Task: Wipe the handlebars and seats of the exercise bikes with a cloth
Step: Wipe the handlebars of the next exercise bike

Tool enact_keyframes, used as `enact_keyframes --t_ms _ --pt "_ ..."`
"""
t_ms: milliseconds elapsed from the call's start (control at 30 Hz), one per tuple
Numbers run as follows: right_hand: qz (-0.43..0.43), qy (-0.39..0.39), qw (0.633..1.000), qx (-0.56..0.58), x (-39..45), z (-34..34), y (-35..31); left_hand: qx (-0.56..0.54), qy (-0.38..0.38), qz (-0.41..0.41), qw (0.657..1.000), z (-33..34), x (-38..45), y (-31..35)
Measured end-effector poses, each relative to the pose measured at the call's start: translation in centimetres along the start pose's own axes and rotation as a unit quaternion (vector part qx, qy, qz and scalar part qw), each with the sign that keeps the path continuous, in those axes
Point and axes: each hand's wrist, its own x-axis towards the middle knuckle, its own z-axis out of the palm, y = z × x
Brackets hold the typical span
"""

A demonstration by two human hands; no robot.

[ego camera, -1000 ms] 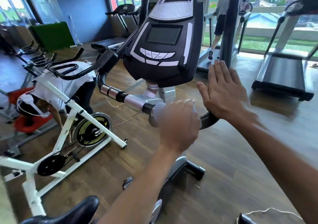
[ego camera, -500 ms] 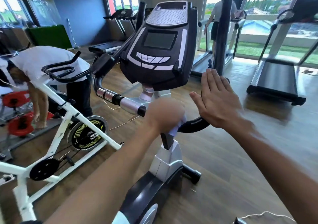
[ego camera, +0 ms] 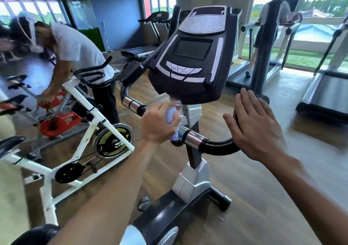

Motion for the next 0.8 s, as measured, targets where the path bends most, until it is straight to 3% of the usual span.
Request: enact_keyframes --t_ms 100,133,200,267,300,467,533,633,800 --pt "0.029 0.053 0.989 0.133 0.7 -0.9 -2.1 -0.055 0.125 -0.138 0.981 -2.1 2.6 -0.7" --pt "0.005 0.079 0.985 0.153 0.9 -0.8 -3.2 -0.047 0.128 -0.184 0.973 -2.1 3.6 -1.0" --pt "-0.078 0.093 0.98 0.158 1.5 0.1 -5.3 0.071 -0.019 -0.215 0.974 -1.1 4.7 -1.7" --pt "-0.129 0.046 0.979 0.149 1.9 1.7 -6.7 0.186 -0.182 -0.154 0.953 0.3 3.7 -2.3" --pt "-0.138 0.007 0.98 0.146 1.9 2.6 -7.2 0.197 -0.206 -0.123 0.951 0.7 2.8 -2.6" --pt "-0.091 -0.144 0.982 0.082 2.9 5.7 -8.7 0.19 -0.162 -0.054 0.967 1.2 1.1 -4.4" --pt "-0.068 -0.187 0.979 0.052 3.3 6.0 -9.1 0.219 -0.212 -0.049 0.951 2.3 2.9 -4.3" --pt "-0.052 -0.205 0.977 0.038 3.4 5.9 -9.2 0.248 -0.286 -0.052 0.924 3.6 4.9 -3.1" --pt "-0.049 -0.202 0.978 0.014 3.5 5.6 -9.7 0.192 -0.262 0.024 0.946 2.8 3.1 -4.1"
